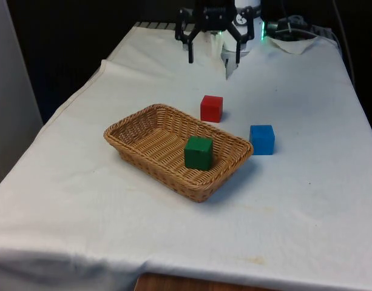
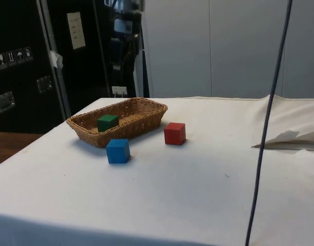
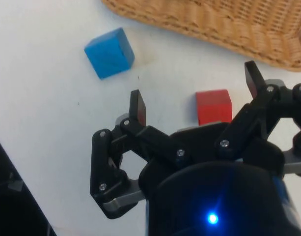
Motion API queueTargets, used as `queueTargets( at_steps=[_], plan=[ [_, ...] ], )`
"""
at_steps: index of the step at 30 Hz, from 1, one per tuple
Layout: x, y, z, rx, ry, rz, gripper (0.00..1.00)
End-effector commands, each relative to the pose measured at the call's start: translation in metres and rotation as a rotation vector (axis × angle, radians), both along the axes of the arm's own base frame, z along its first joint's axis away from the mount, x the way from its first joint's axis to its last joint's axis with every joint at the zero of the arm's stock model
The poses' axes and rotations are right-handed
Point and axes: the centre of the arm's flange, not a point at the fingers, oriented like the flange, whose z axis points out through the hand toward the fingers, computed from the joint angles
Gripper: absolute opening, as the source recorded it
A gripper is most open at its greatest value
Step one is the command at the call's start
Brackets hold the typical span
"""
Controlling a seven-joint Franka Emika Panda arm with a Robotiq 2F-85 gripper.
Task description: Pick up exactly two blocks and place them into the basket.
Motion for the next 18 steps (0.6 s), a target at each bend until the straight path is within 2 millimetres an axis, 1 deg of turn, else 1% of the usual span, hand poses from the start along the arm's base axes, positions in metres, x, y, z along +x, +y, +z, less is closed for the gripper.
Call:
queueTargets(
  at_steps=[1,6,7,8,10,14,15,18],
  plan=[
    [-0.005,-0.001,0.002,-0.009,0.006,0.003,1.00],
    [-0.022,-0.002,0.007,-0.003,0.015,0.018,1.00],
    [-0.018,0.000,0.007,0.005,0.008,0.017,1.00],
    [-0.024,-0.001,0.007,-0.001,0.016,0.021,1.00],
    [-0.030,-0.001,0.008,0.001,0.021,0.025,1.00],
    [-0.043,-0.002,0.003,0.009,0.042,0.035,1.00],
    [-0.040,-0.001,0.005,0.016,0.033,0.032,1.00],
    [-0.050,-0.002,-0.002,0.010,0.058,0.042,1.00]
  ],
)
